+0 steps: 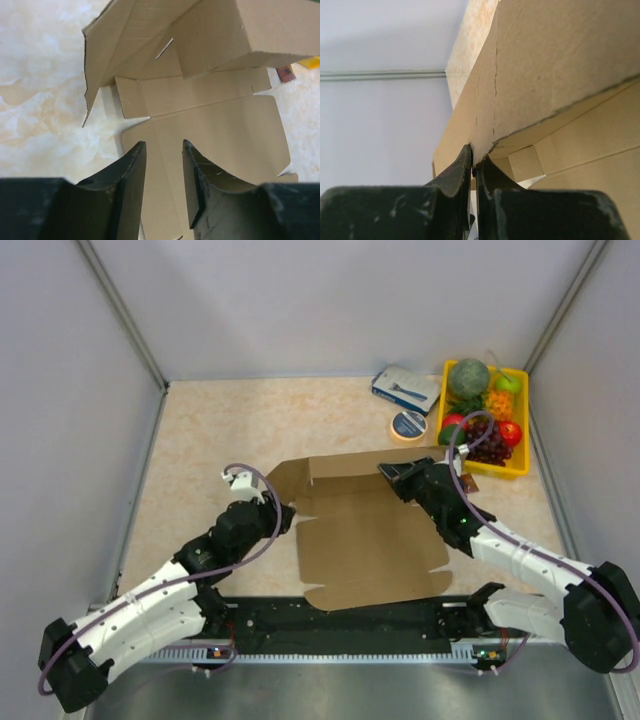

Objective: Fold the paper box

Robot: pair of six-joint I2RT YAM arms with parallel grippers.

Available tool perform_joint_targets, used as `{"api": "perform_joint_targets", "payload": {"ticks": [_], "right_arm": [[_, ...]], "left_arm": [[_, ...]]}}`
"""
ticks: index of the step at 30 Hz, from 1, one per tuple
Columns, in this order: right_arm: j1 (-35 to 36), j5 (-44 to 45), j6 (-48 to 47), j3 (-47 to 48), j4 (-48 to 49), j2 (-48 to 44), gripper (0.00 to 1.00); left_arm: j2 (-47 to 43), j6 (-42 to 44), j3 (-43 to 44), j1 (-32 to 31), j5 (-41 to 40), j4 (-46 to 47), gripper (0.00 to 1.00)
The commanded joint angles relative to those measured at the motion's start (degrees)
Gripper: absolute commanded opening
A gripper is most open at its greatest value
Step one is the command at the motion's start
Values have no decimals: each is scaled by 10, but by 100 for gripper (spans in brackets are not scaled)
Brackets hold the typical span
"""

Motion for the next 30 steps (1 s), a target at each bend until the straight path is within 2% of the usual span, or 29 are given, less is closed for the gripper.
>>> {"api": "perform_joint_targets", "payload": {"ticks": [1, 2, 5, 7, 9, 11, 14, 15, 16, 19, 25, 30], "right_arm": [[2, 11, -12, 18, -62, 12, 0], [1, 10, -10, 17, -59, 13, 0], [1, 9, -3, 19, -57, 14, 0], [1, 10, -3, 21, -58, 11, 0], [1, 15, -5, 23, -62, 6, 0], [1, 19, -9, 26, -65, 3, 0], [1, 18, -10, 30, -67, 1, 0], [2, 17, -11, 30, -66, 1, 0], [1, 18, -11, 30, -67, -1, 0], [2, 17, -7, 27, -64, 1, 0], [1, 8, 4, 17, -51, 7, 0], [0, 10, 0, 17, -51, 4, 0]], "left_arm": [[18, -3, 2, -28, -36, 12, 42], [37, -11, 4, -28, -34, 20, 32], [145, -49, 56, -30, -64, 0, 15], [223, -94, 86, -30, -124, -49, 15], [283, -123, 125, -30, -146, -72, 13], [316, -150, 143, -30, -158, -74, 17], [350, -151, 136, -30, -132, -16, 24], [362, -154, 134, -29, -124, -5, 28], [367, -157, 134, -29, -124, -3, 36], [381, -153, 134, -29, -121, 13, 43], [394, -133, 114, -22, -102, 76, 47], [407, -146, 123, -18, -97, 63, 50]]}}
